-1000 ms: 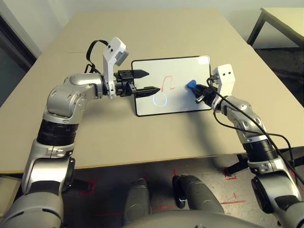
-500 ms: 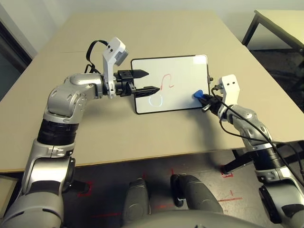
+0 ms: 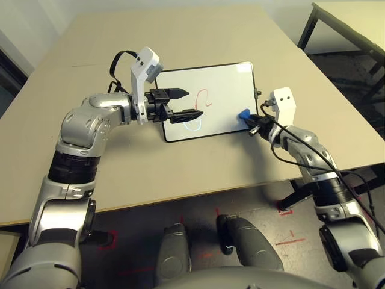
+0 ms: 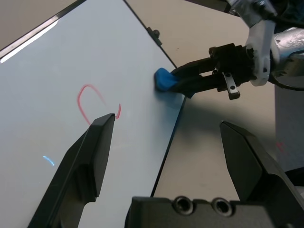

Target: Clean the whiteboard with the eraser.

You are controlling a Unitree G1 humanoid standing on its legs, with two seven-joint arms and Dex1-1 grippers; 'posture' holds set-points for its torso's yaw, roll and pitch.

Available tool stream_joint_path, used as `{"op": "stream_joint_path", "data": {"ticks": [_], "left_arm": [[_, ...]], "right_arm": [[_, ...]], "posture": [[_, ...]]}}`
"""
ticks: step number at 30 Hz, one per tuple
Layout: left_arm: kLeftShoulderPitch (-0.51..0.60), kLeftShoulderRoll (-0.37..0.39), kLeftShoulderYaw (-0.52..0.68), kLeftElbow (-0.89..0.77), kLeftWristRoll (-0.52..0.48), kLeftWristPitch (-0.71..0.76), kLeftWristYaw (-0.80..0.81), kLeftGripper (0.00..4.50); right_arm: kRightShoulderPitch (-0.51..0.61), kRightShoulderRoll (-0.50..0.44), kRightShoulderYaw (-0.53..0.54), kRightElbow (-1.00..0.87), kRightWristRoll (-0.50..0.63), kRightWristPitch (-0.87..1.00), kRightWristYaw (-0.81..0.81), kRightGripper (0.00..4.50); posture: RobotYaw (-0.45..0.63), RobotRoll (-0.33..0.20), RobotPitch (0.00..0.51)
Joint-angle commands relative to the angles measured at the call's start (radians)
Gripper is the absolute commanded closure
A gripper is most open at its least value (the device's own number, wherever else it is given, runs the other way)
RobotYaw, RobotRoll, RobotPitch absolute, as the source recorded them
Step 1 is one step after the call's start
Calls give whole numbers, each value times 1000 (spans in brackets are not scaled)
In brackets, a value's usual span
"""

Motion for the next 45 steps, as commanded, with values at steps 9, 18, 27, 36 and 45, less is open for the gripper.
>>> {"op": "stream_joint_path", "data": {"ticks": [9, 18, 27, 36, 45], "left_arm": [[29, 59, 20, -9, 16, 1, 10, 0], [34, 92, 30, -17, 16, 5, 8, 0], [54, 84, 36, -39, 12, 12, 13, 0], [55, 79, 34, -27, 14, 3, 9, 0], [55, 78, 36, -24, 13, 2, 7, 0]], "right_arm": [[-95, -11, 156, -93, -39, 59, 107, 3933], [-196, -52, 232, 36, -158, -57, 128, 3933], [-262, -6, 175, 87, -162, -91, 83, 3933], [-144, 57, 254, 22, -140, 22, 165, 3933], [-213, 84, 198, 143, -145, -4, 146, 3933]], "posture": [[-75, 0, 119], [-60, 0, 119], [-61, 0, 122], [-57, 0, 128], [-51, 0, 132]]}}
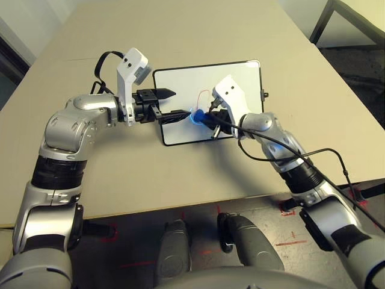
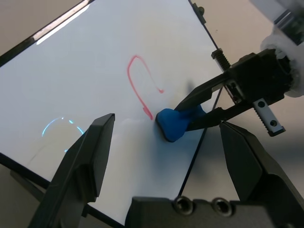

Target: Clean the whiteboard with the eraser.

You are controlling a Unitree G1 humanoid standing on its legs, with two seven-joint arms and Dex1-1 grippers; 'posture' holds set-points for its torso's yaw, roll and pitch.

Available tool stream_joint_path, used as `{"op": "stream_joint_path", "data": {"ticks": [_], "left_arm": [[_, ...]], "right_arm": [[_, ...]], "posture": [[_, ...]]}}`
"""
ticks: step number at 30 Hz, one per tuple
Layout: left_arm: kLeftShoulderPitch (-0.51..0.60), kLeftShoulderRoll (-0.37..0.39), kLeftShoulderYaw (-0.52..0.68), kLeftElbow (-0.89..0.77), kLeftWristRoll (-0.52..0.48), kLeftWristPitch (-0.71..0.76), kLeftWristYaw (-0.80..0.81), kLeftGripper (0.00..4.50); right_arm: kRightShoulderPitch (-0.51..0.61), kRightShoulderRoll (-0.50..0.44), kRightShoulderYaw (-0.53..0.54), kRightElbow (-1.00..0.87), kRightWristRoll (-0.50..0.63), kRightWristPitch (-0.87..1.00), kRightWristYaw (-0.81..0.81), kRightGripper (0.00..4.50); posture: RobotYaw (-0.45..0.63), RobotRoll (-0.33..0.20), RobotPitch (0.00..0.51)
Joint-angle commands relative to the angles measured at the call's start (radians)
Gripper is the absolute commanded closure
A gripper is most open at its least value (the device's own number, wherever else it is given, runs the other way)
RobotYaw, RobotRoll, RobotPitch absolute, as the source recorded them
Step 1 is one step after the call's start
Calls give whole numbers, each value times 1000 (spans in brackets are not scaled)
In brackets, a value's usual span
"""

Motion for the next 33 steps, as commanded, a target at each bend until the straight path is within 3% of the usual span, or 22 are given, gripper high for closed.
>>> {"op": "stream_joint_path", "data": {"ticks": [1, 11, 24, 33], "left_arm": [[10, -1, 8, 5, -3, 0, -5, 0], [7, -4, 10, 8, -5, 1, -7, 0], [6, -9, 13, -15, -16, 24, 1, 0], [7, -6, 13, -25, -24, 34, 10, 0]], "right_arm": [[-60, 9, -52, 97, -3, -21, -41, 3933], [-223, 50, -187, 213, 15, -136, -152, 3934], [-16, 99, -59, 130, 2, -60, -64, 3934], [-27, 97, -65, 187, -11, -77, -84, 3934]], "posture": [[-51, 0, 132], [-53, 0, 132], [-46, 0, 134], [-43, 0, 133]]}}
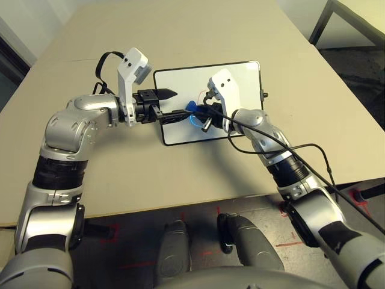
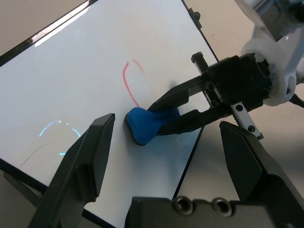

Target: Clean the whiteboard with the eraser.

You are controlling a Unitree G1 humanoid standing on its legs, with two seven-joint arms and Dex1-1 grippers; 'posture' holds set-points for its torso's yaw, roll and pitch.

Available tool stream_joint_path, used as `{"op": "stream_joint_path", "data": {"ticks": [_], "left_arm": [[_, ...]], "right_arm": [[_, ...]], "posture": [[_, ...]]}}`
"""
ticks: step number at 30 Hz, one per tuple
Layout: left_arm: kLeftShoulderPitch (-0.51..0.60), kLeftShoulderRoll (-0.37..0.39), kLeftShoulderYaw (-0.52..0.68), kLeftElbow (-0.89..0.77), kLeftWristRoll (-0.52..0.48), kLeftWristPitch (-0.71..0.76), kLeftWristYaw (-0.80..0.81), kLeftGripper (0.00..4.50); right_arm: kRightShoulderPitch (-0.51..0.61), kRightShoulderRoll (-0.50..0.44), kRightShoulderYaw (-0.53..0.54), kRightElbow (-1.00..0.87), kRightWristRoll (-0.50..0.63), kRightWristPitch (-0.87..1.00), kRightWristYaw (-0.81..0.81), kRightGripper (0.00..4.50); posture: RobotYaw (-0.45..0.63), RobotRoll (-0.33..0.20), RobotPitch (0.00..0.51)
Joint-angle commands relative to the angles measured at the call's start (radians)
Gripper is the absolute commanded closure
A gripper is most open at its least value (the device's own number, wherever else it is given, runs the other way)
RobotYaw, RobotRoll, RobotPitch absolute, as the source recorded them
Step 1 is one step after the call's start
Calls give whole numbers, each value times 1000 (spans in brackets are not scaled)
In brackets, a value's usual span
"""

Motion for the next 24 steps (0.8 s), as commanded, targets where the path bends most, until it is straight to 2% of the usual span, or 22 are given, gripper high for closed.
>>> {"op": "stream_joint_path", "data": {"ticks": [1, 7, 12, 24], "left_arm": [[7, 3, 5, -15, -4, 14, 2, 0], [9, 1, 5, -28, -9, 24, 7, 0], [7, -2, 2, -31, -12, 29, 9, 0], [6, -6, 4, -38, -16, 39, 16, 0]], "right_arm": [[-19, -10, -16, 89, -22, 1, -41, 3934], [-137, -14, -113, 142, -8, -56, -134, 3934], [-171, -6, -138, 144, -2, -62, -158, 3934], [11, 51, -36, 24, 16, 17, -62, 3934]], "posture": [[-43, 0, 133], [-49, 0, 133], [-51, 0, 134], [-44, 0, 135]]}}
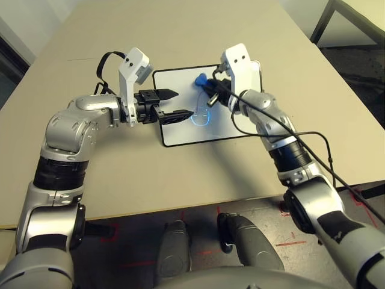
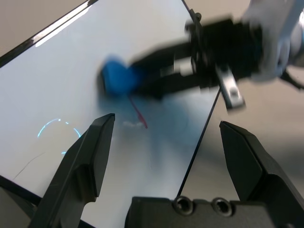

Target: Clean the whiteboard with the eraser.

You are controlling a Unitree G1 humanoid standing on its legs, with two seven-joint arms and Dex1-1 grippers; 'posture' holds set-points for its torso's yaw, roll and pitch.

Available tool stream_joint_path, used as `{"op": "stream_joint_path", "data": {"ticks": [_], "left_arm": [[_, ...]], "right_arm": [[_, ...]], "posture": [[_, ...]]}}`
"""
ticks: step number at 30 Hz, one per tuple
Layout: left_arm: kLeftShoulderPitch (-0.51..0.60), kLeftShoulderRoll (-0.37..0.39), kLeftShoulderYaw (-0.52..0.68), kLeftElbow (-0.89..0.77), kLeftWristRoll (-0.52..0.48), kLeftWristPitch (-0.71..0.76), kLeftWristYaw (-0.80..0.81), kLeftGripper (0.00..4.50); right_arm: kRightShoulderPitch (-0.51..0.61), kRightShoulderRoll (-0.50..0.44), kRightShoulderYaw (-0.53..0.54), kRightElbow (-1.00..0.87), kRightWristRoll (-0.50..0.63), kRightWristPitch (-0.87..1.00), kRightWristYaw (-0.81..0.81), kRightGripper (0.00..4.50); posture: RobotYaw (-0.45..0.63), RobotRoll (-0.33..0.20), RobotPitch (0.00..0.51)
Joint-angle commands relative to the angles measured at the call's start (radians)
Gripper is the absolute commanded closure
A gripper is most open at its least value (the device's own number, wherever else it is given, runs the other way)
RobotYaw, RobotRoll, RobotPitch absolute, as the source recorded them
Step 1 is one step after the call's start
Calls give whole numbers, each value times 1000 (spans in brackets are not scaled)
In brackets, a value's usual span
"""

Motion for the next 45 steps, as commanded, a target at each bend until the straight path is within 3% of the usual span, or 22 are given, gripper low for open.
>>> {"op": "stream_joint_path", "data": {"ticks": [1, 6, 14, 18, 32, 40, 45], "left_arm": [[6, 0, 3, -12, -8, 14, -1, 0], [2, 2, 5, -6, -9, 12, -2, 0], [3, 0, 5, -3, -10, 6, -3, 0], [2, -2, 3, -2, -10, 4, -3, 0], [10, -5, 5, -4, -11, 5, -1, 0], [11, -4, 5, -3, -10, 4, 0, 0], [11, -4, 5, -1, -10, 1, -1, 0]], "right_arm": [[53, 1, 48, 8, 1, 38, 29, 3934], [45, -13, 37, 41, -4, 13, 25, 3934], [-113, -12, -97, 144, 25, -112, -79, 3935], [-140, 3, -123, 155, 33, -143, -106, 3935], [53, 39, 4, 94, 17, -65, 1, 3935], [66, 21, 25, 119, 10, -60, 24, 3936], [9, 10, -26, 158, 10, -116, -23, 3936]], "posture": [[-44, 0, 135], [-42, 0, 131], [-47, 0, 127], [-49, 0, 127], [-43, 0, 134], [-43, 0, 134], [-46, 0, 134]]}}
